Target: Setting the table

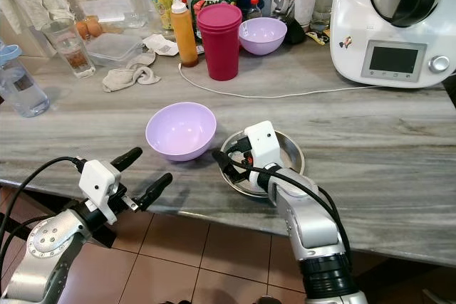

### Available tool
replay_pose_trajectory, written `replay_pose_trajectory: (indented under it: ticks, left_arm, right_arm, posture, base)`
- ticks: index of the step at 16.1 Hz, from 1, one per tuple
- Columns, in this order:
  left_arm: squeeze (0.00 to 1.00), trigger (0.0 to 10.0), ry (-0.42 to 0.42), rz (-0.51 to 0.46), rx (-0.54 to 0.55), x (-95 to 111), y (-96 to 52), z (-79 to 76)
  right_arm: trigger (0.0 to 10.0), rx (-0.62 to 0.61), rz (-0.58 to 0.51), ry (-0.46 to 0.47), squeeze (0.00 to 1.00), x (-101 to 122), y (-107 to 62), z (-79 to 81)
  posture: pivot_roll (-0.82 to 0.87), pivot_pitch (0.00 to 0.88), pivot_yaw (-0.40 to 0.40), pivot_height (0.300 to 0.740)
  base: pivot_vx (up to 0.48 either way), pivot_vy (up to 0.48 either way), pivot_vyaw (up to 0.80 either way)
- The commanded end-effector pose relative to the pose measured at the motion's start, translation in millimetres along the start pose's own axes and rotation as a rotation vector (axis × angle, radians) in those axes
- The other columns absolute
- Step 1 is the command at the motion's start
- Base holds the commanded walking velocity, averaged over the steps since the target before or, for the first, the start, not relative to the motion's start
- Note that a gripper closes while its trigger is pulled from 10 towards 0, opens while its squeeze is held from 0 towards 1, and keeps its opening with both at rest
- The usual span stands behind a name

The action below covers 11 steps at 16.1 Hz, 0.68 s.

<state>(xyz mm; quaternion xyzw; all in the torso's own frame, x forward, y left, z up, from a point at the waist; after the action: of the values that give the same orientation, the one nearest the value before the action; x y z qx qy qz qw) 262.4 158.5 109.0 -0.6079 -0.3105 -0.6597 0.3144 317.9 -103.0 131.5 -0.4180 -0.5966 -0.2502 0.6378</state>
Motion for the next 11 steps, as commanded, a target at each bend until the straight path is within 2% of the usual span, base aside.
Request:
replay_pose_trajectory:
  ticks: [1,6,9,11]
  left_arm:
    - [0.0,10.0,0.014,0.009,-0.004,-1,-0.5,1.5]
    - [0.0,10.0,0.015,0.004,-0.004,0,-0.4,0.8]
    - [0.0,10.0,0.02,-0.026,0.018,6,1.3,3.2]
    - [0.0,10.0,0.026,-0.049,0.09,8,0.6,10.2]
  right_arm:
    - [10.0,0.007,-0.029,0.013,0.0,6,2.8,1.5]
    - [10.0,0.012,-0.067,0.004,0.0,13,4.4,5.7]
    - [10.0,-0.043,-0.175,-0.06,0.0,26,-11.9,-0.1]
    - [10.0,-0.104,-0.244,-0.081,0.0,32,-27.5,-3.9]
  posture:
    - [-0.26,0.085,0.091,0.74]
    - [-0.26,0.086,0.092,0.74]
    - [-0.26,0.083,0.089,0.74]
    - [-0.26,0.081,0.087,0.74]
  base:
    - [0.0,0.0,0.0]
    - [0.0,0.0,0.0]
    - [0.0,0.0,0.0]
    - [0.0,0.0,0.0]
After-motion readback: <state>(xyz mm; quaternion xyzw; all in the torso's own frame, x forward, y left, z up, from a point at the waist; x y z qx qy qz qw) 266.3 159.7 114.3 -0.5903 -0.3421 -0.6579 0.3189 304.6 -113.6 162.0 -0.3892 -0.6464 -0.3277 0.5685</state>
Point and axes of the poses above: a point about 5 cm out from each wrist's last joint towards the gripper, its own y axis pointing out of the wrist towards the gripper, its own x axis along the axis of the wrist's last joint, z = x × y, the point moved 1 cm from there along y, pointing out of the wrist towards the gripper, and after that the axes turned 6 degrees about -y, right-handed, at the moved point
